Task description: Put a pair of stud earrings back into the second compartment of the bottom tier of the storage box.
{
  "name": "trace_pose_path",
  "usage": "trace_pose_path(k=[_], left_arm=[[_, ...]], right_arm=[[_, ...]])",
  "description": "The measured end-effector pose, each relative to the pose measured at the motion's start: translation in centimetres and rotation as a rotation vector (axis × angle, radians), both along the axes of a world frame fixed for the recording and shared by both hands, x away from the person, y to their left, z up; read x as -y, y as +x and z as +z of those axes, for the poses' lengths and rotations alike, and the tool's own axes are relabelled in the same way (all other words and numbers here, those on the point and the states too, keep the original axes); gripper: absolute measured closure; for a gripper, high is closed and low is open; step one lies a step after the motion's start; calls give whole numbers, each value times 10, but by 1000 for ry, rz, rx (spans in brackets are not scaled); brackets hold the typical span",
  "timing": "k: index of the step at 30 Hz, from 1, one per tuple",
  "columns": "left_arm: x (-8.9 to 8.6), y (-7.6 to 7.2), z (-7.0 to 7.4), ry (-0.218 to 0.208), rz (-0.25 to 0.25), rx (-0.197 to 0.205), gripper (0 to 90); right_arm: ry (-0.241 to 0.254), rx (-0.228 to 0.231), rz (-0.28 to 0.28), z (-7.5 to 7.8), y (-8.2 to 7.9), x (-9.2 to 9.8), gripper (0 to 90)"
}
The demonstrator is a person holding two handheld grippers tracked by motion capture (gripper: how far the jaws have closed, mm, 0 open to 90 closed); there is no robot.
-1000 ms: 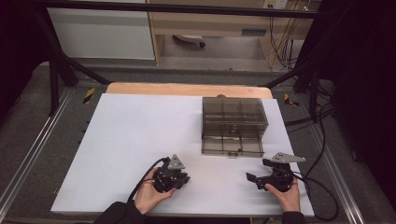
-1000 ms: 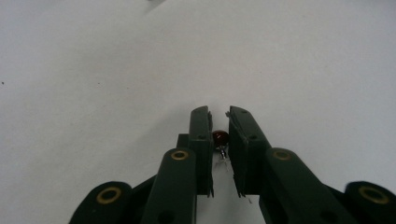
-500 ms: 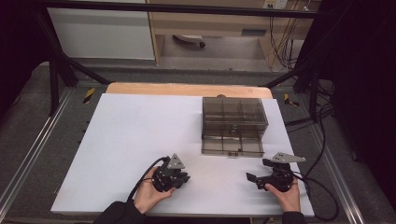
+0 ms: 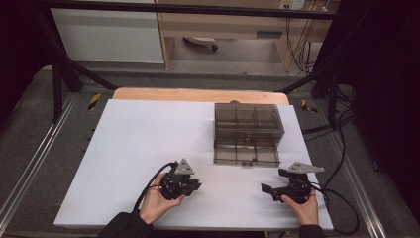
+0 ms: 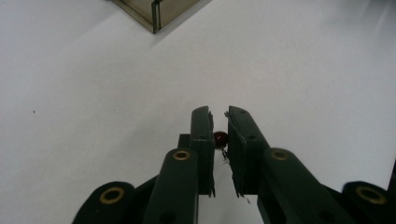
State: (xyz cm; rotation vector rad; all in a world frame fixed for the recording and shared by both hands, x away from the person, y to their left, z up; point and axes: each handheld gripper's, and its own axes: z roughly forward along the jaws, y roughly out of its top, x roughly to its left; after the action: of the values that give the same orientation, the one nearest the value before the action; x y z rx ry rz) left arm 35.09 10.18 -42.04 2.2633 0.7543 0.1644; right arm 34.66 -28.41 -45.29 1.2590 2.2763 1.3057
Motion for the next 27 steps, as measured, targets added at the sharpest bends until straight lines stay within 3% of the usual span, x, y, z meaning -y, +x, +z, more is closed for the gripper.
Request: trace_pose_path(k=[14, 27], left_arm=[[14, 14, 18, -26, -6, 24, 806], [48, 34, 30, -25, -14, 31, 806]], right_arm=[[-3, -2, -2, 0, 0, 0, 8], [-3, -3, -2, 1, -1, 1, 8]])
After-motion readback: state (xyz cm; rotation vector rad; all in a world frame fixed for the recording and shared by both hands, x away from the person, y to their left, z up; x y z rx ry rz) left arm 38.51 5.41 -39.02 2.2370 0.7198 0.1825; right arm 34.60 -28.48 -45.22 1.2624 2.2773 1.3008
